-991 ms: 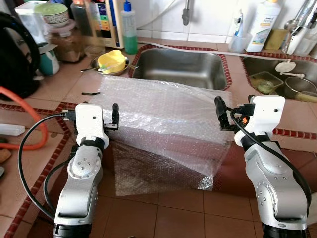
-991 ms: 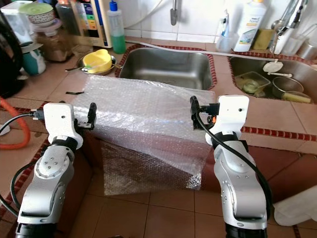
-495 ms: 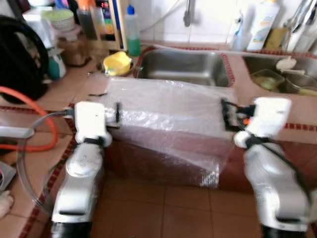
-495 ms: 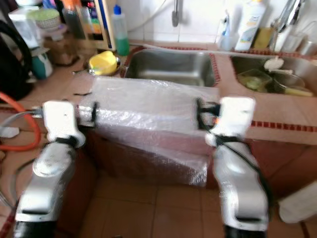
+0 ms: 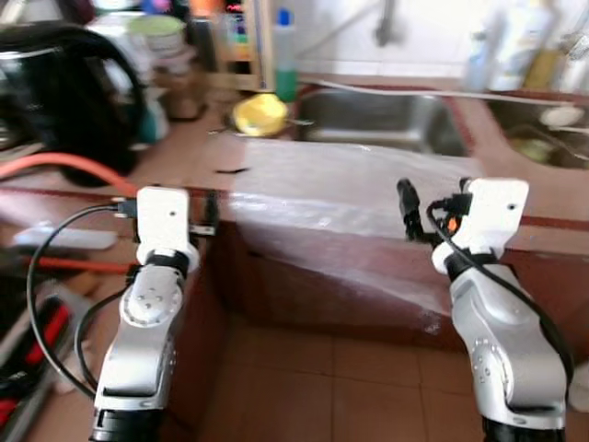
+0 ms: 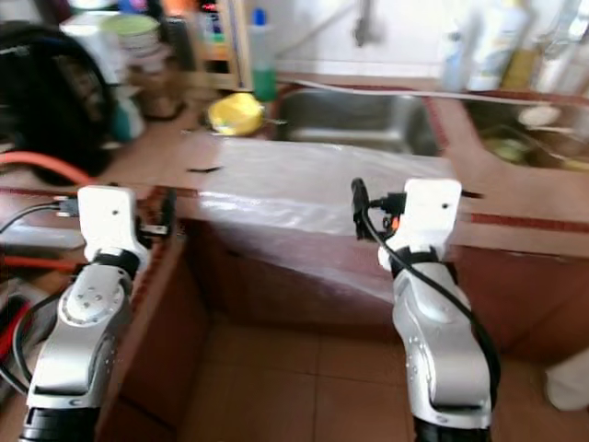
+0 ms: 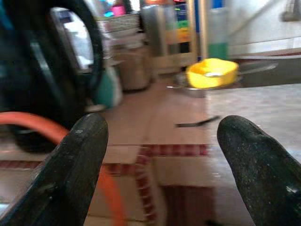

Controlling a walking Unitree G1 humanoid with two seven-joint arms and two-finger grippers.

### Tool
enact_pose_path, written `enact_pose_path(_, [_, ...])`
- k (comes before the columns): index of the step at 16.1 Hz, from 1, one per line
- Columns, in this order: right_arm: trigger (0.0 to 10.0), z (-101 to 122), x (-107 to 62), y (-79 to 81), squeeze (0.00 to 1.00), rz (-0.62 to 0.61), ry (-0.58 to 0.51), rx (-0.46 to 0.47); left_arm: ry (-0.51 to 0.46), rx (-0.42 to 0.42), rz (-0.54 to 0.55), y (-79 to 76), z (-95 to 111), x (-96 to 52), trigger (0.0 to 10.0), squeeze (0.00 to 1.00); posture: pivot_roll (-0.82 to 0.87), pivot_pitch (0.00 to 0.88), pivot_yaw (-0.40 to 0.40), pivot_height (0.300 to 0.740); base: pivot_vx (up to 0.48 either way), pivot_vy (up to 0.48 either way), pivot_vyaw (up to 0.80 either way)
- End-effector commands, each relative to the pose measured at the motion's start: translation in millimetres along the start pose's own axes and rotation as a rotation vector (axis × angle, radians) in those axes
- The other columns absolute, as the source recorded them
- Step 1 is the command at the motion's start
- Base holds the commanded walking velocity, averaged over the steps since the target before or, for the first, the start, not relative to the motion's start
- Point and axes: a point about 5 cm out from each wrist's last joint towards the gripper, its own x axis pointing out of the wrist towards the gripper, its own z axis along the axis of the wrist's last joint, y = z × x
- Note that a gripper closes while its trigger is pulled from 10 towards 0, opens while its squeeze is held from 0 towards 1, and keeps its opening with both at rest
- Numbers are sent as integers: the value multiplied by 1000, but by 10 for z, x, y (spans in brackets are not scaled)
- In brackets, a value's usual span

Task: Kitchen organization

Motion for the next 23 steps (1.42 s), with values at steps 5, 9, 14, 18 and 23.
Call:
enact_pose_path(5, [10000,64,24,-67,0,-16,-25,-12,-13,-45,-47,-77,33,-1,10000,0,-27,65,36,740,0,0,0])
enact_pose_path(9, [10000,72,30,-61,0,-9,-28,-15,-10,-54,-46,-74,19,5,10000,0,-32,61,34,740,0,-315,0])
enact_pose_path(14, [10000,78,31,-63,0,-9,-27,-15,-2,-59,-52,-92,-3,-11,10000,0,-35,66,31,740,0,-274,0])
enact_pose_path(18, [10000,77,32,-53,0,-6,-23,-8,0,-74,-35,-81,-13,-14,10000,0,-36,67,33,740,0,0,-200])
enact_pose_path(23, [10000,69,31,-42,0,-3,-17,4,-26,-80,-23,-41,43,36,10000,0,-35,67,34,740,0,0,-800])
